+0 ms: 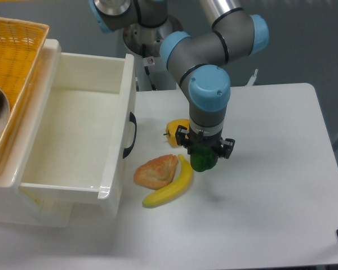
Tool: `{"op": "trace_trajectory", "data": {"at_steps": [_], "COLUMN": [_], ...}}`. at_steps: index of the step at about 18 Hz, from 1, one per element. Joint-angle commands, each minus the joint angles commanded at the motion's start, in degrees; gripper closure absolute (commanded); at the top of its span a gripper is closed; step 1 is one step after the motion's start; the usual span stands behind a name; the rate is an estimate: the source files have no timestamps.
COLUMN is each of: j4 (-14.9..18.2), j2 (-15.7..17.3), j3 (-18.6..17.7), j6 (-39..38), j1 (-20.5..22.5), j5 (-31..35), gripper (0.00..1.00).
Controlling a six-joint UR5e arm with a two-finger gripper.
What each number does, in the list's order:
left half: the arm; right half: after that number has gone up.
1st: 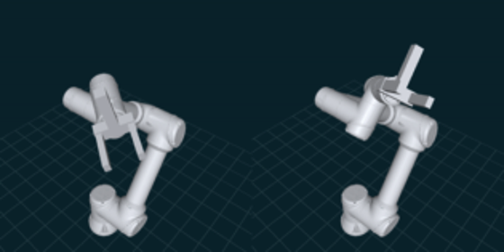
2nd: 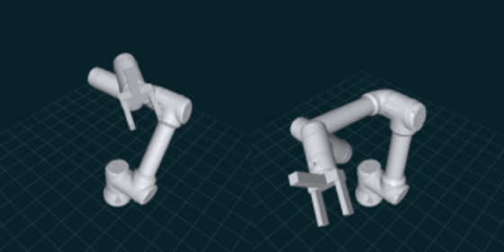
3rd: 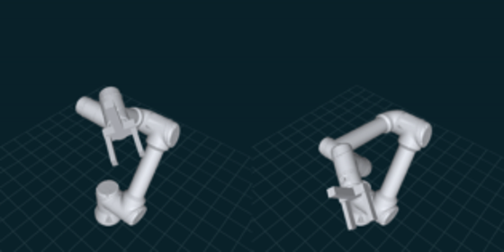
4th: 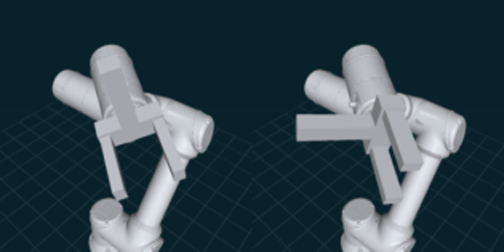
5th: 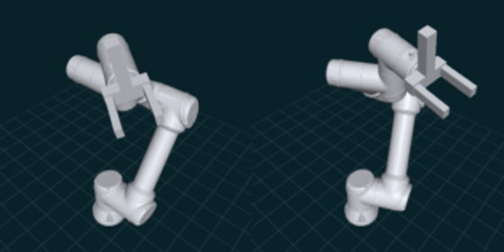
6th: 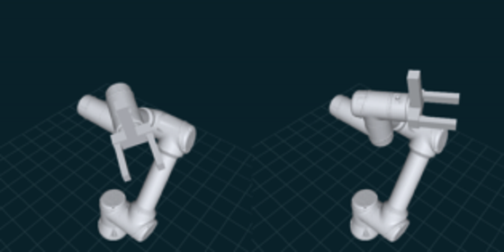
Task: Place the green pepper in the upper white drawer
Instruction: 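Close the gripper on the green pepper and lift it off the table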
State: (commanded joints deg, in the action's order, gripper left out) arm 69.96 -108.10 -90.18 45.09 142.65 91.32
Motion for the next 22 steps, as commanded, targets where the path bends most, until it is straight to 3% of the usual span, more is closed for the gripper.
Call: {"op": "trace_trajectory", "data": {"at_steps": [7, 11, 13, 22], "j4": [0.09, 3.42, 4.30, 10.28], "j2": [0.96, 2.28, 3.33, 11.85], "j3": [-0.17, 0.00, 0.61, 1.76], "j6": [-0.88, -1.05, -3.93, -6.06], "j1": [0.35, 0.70, 1.14, 3.51], "j5": [-0.17, -0.61, -3.93, -11.23], "gripper": [0.36, 0.36, 0.35, 0.35]}}
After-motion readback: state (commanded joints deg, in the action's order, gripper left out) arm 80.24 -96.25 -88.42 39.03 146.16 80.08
